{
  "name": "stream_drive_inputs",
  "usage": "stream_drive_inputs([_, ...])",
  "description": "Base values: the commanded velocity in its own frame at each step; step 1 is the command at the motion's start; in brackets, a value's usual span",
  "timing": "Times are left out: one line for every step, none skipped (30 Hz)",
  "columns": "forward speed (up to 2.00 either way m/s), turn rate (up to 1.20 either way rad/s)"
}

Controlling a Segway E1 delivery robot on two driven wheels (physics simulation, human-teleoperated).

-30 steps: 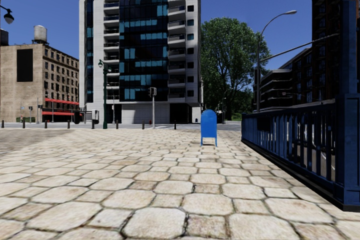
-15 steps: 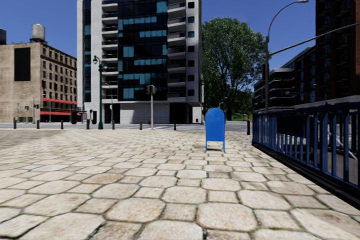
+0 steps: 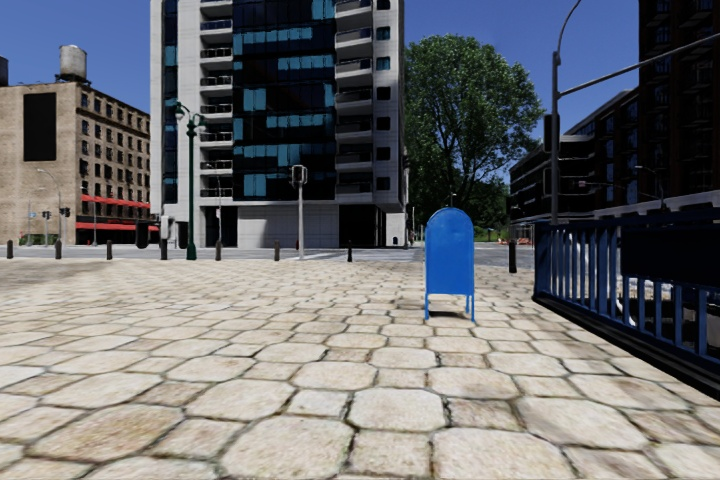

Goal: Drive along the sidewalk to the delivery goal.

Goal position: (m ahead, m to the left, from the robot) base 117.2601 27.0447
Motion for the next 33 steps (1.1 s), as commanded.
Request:
stream_drive_inputs([1.99,0.17])
stream_drive_inputs([1.99,0.17])
stream_drive_inputs([1.99,0.17])
stream_drive_inputs([1.99,0.17])
stream_drive_inputs([1.99,0.17])
stream_drive_inputs([1.99,0.17])
stream_drive_inputs([1.99,0.17])
stream_drive_inputs([1.99,0.18])
stream_drive_inputs([1.99,0.18])
stream_drive_inputs([1.99,0.19])
stream_drive_inputs([1.99,0.19])
stream_drive_inputs([1.99,0.19])
stream_drive_inputs([1.99,0.19])
stream_drive_inputs([1.99,0.23])
stream_drive_inputs([1.99,0.23])
stream_drive_inputs([1.99,0.23])
stream_drive_inputs([1.99,0.23])
stream_drive_inputs([1.99,0.23])
stream_drive_inputs([1.99,0.23])
stream_drive_inputs([1.99,0.23])
stream_drive_inputs([1.99,0.23])
stream_drive_inputs([1.99,0.23])
stream_drive_inputs([1.99,0.23])
stream_drive_inputs([1.99,0.18])
stream_drive_inputs([1.99,0.18])
stream_drive_inputs([1.99,0.00])
stream_drive_inputs([1.99,0.00])
stream_drive_inputs([1.99,0.00])
stream_drive_inputs([1.99,0.00])
stream_drive_inputs([1.99,0.00])
stream_drive_inputs([1.99,0.00])
stream_drive_inputs([1.99,0.00])
stream_drive_inputs([1.99,0.00])
